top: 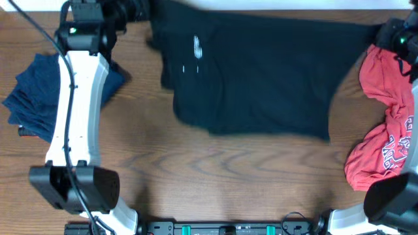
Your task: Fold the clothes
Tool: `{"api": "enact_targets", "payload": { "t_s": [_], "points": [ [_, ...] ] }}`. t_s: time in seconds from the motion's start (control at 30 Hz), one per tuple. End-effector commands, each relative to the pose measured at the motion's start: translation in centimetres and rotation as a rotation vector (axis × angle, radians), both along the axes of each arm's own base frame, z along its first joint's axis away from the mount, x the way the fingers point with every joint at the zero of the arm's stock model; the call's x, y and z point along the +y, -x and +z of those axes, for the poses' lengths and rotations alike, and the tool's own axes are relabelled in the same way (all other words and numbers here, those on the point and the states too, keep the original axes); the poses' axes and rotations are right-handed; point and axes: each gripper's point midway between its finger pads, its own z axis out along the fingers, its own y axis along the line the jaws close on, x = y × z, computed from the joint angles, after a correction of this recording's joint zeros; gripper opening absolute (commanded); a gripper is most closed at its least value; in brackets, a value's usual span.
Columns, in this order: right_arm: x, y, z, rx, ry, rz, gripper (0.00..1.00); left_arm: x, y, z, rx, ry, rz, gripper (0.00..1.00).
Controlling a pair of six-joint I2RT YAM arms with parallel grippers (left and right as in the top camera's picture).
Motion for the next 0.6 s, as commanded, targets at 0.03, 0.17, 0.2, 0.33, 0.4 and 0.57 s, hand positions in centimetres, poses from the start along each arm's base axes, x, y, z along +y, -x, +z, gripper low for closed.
{"api": "enact_targets", "payload": {
  "t_s": [0.03, 0.17, 0.2, 0.33, 0.4, 0.57],
  "points": [
    [-0.6, 0.3, 10.9, -0.237, 0.050, -0.062, 0.01, 2.6, 0.7, 10.9, -0.276, 0.078, 0.088, 0.06],
    [-2.2, 2.3, 14.6, -0.259, 0.105, -0.151, 0.01, 3.8, 2.6, 16.0, -0.368, 0.083, 0.092, 0.06],
    [-2.5, 2.8, 14.6, -0.246, 0.112, -0.165, 0.01, 3.8, 3.2, 16.3, -0.353, 0.082, 0.082, 0.06],
    [-3.0, 4.9, 11.0, -0.063, 0.143, -0.192, 0.01, 4.2, 5.8, 11.0, -0.087, 0.070, 0.083, 0.06],
    [-3.6, 6.8, 7.3, 0.110, 0.148, -0.237, 0.01, 4.0, 8.3, 5.8, 0.143, 0.041, 0.072, 0.06],
    [-3.8, 11.6, -2.1, 0.543, 0.133, -0.263, 0.01, 2.5, 15.3, -5.6, 0.687, 0.012, 0.013, 0.06]
  ]
}}
